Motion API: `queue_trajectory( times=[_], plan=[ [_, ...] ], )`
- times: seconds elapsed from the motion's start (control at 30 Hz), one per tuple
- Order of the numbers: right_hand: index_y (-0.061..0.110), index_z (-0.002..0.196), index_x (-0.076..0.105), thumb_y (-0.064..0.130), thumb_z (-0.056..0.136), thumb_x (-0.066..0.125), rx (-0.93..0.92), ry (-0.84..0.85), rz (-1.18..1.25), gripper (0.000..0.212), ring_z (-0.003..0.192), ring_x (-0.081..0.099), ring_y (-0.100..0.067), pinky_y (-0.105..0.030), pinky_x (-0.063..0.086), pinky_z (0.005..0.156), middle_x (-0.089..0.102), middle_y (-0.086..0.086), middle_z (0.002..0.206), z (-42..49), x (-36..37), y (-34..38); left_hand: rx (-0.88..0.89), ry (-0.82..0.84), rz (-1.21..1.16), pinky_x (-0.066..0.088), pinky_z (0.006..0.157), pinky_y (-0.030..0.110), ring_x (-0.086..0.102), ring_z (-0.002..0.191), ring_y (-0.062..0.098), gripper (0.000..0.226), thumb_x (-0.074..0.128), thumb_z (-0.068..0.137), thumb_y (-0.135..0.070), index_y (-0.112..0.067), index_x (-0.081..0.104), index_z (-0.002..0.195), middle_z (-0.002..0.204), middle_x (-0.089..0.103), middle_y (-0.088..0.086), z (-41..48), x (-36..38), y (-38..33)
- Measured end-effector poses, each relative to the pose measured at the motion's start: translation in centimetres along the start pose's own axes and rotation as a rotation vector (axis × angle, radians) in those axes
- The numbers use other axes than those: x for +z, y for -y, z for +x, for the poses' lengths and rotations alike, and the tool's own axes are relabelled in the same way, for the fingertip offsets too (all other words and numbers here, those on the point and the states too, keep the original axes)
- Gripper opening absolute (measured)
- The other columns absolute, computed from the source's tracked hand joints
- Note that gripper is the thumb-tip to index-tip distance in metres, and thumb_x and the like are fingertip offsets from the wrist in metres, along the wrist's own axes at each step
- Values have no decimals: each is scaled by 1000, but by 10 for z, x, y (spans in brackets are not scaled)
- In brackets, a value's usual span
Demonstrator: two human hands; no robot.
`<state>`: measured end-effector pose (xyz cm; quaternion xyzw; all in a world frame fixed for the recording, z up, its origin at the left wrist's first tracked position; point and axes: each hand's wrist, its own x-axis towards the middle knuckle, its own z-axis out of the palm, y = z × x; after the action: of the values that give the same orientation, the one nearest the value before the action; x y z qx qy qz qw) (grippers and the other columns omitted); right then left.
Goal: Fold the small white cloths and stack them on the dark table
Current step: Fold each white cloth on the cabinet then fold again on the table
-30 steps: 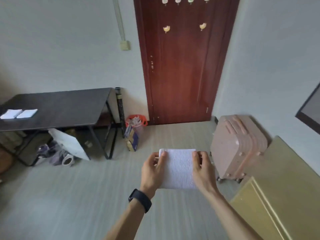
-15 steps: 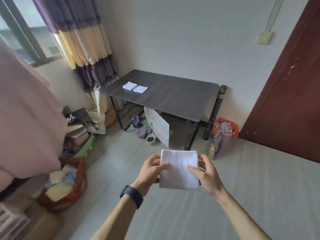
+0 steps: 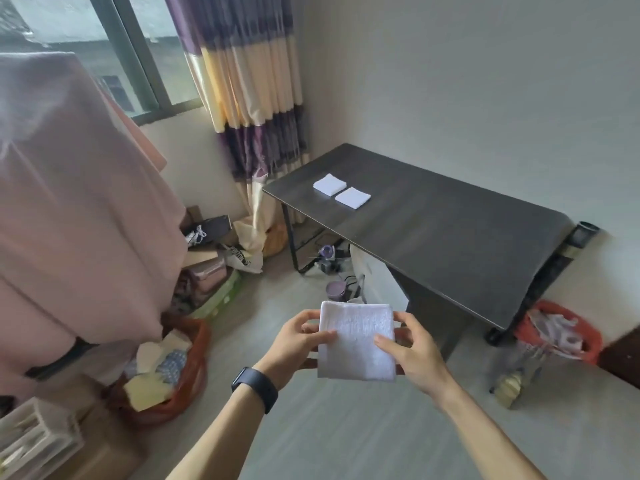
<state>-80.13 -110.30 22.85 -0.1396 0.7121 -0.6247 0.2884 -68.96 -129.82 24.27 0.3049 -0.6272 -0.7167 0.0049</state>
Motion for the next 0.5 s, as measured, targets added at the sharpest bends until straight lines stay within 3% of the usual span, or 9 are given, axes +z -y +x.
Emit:
queue_trajectory(
  times=[0.27,0.5],
  plan=[
    [27,113,59,14,87,74,11,105,-14,33,89,68,-24,-35,58,61,66,-8,103,175,5,54,8,-95,-58,57,66,35,71,86,21,33,73,88,-13,-16,62,119,88,72,1,137,-32,-75],
    [21,116,59,12,87,74,27,89,-25,34,86,67,-20,-30,57,60,67,-6,104,322,36,73,-34,-106,-72,57,66,35,71,87,21,26,72,89,-15,-14,65,114,105,72,12,279,-84,-119]
  ],
)
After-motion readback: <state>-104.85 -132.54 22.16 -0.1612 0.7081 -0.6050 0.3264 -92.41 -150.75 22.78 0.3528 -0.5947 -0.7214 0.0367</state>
